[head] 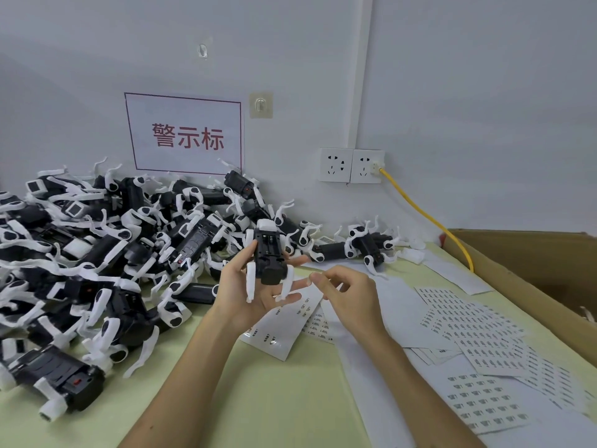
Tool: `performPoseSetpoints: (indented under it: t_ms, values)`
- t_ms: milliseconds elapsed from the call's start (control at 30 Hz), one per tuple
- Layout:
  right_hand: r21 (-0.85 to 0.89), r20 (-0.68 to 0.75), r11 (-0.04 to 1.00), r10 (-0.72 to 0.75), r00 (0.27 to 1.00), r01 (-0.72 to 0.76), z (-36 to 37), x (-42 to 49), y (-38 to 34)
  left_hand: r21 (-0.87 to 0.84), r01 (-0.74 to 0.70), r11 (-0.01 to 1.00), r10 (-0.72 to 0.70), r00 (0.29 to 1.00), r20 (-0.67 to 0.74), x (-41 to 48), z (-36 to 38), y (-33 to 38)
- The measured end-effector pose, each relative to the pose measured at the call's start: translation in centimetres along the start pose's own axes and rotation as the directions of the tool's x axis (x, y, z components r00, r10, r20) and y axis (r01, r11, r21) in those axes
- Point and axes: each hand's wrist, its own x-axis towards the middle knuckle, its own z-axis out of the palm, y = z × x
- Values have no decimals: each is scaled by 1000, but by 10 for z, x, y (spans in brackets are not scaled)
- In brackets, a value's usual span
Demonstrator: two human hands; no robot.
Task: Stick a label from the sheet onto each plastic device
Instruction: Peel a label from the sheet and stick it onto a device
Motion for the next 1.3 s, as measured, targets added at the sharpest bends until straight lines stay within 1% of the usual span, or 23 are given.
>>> performPoseSetpoints:
  t_ms: [133, 233, 367, 533, 600, 667, 767, 800, 867, 933, 1000, 1100, 1200, 1300]
  values:
    - [-4, -2, 999, -43, 999, 43, 1, -1, -2, 8, 63, 998, -63, 997, 38, 0, 0, -3]
    - [14, -9, 998, -64, 998, 64, 0, -2, -4, -10, 69, 998, -68, 997, 39, 1, 0, -5]
    - [-4, 2, 999, -46, 999, 46, 0, -1, -1, -23, 24, 999, -24, 1000, 19, 3, -2, -4]
    - [1, 18, 999, -35, 999, 35, -1, -1, 0, 16, -32, 999, 33, 998, -59, 5, -3, -6]
    - [-10, 26, 999, -32, 999, 32, -1, -1, -1, -1, -67, 998, 66, 993, -98, 6, -2, -6]
    - [-23, 36, 1000, -19, 999, 20, -1, -1, -1, -15, -118, 993, 115, 985, -130, 7, -3, -6]
    - [-33, 63, 999, 24, 998, -22, -1, -1, -4, 18, -209, 978, 210, 968, -137, 8, -3, -5]
    - [2, 81, 999, 45, 996, -46, -1, -1, -6, 36, -241, 970, 243, 960, -137, 8, -2, -5]
    - [132, 133, 985, 95, 987, -113, -1, -2, -10, 67, -292, 954, 299, 946, -128, 8, 2, -6]
    - [244, 176, 950, 152, 973, -193, -3, -2, -14, 135, -328, 935, 341, 936, -87, 8, 7, -8]
    - [335, 216, 899, 219, 952, -282, -3, -2, -18, 232, -348, 908, 368, 929, -48, 7, 13, -10]
    - [451, 279, 801, 293, 915, -394, -4, -2, -20, 329, -373, 868, 400, 916, -17, 6, 19, -14]
    - [539, 307, 713, 329, 893, -448, -6, -1, -19, 437, -430, 790, 458, 888, 44, 7, 22, -20]
    - [609, 325, 632, 352, 878, -479, -9, 1, -17, 523, -487, 699, 483, 861, 157, 3, 26, -27]
